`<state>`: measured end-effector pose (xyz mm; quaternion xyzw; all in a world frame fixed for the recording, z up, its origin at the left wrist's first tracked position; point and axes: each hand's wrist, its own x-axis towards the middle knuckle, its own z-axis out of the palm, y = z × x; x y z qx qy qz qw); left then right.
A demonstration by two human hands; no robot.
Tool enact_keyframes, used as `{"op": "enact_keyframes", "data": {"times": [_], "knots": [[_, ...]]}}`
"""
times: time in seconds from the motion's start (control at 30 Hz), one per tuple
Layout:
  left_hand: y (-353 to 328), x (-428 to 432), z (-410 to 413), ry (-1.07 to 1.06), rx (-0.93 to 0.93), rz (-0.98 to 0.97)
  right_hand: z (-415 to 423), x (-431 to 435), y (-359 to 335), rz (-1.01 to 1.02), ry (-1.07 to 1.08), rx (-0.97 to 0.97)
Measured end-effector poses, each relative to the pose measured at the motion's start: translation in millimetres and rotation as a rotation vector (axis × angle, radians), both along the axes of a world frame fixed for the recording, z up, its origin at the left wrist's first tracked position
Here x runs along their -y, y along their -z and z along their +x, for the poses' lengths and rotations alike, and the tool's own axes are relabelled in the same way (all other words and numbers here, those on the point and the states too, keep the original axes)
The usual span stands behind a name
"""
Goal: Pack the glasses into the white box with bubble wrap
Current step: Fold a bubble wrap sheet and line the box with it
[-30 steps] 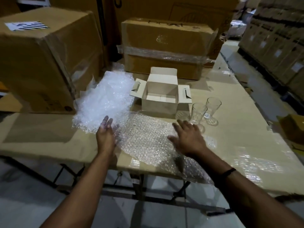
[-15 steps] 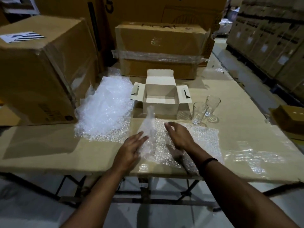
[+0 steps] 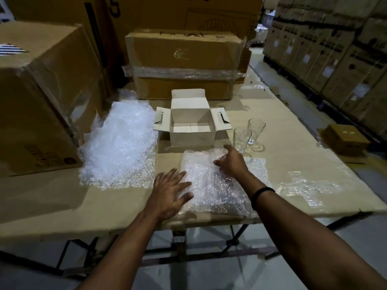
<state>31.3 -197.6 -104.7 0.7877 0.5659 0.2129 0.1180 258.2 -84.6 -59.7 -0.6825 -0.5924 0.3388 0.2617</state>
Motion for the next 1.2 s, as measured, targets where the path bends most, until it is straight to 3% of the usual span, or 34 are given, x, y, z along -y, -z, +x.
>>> {"op": "enact_keyframes", "data": {"times": [0.17,0.3,0.43,0.53,0.6,0.67,0.77,0.83,0.9,1.03,1.2], "knots": [[2.4,-6.8,3.1,-0.049,-0.092,-0.024,2.0,38.0,7.8,0.308,-0.147,0.546],[-8.6,-16.2,13.7,-0.077,-0.075,-0.033,5.7,55.7,36.1,0.159,-0.451,0.689],[-6.8,-25.3,23.4,0.003,-0.286,-0.230,14.9,54.2,43.6,0.072,-0.492,0.652],[-4.9,-31.1,17.6,0.021,-0.336,-0.260,22.2,50.9,31.7,0.031,-0.463,0.499],[-5.8,-33.2,14.6,0.001,-0.296,-0.220,35.9,48.8,19.4,0.099,-0.257,0.431],[-7.3,-33.0,13.4,-0.002,-0.258,-0.178,56.0,46.9,6.4,0.142,0.042,0.505],[-5.1,-32.2,13.1,0.037,-0.257,-0.201,94.2,43.2,-2.8,-0.123,0.282,0.614],[-2.3,-33.4,10.3,0.057,-0.280,-0.247,106.4,44.2,-3.9,-0.262,0.293,0.584],[-0.8,-34.4,6.6,0.053,-0.261,-0.250,106.8,44.5,-2.6,-0.270,0.242,0.550],[-1.8,-31.6,1.6,0.031,-0.180,-0.146,94.9,41.2,-10.1,-0.203,0.173,0.430],[-3.6,-27.2,-6.1,0.074,-0.198,-0.261,66.0,48.2,-53.8,-0.006,0.094,0.170]]}}
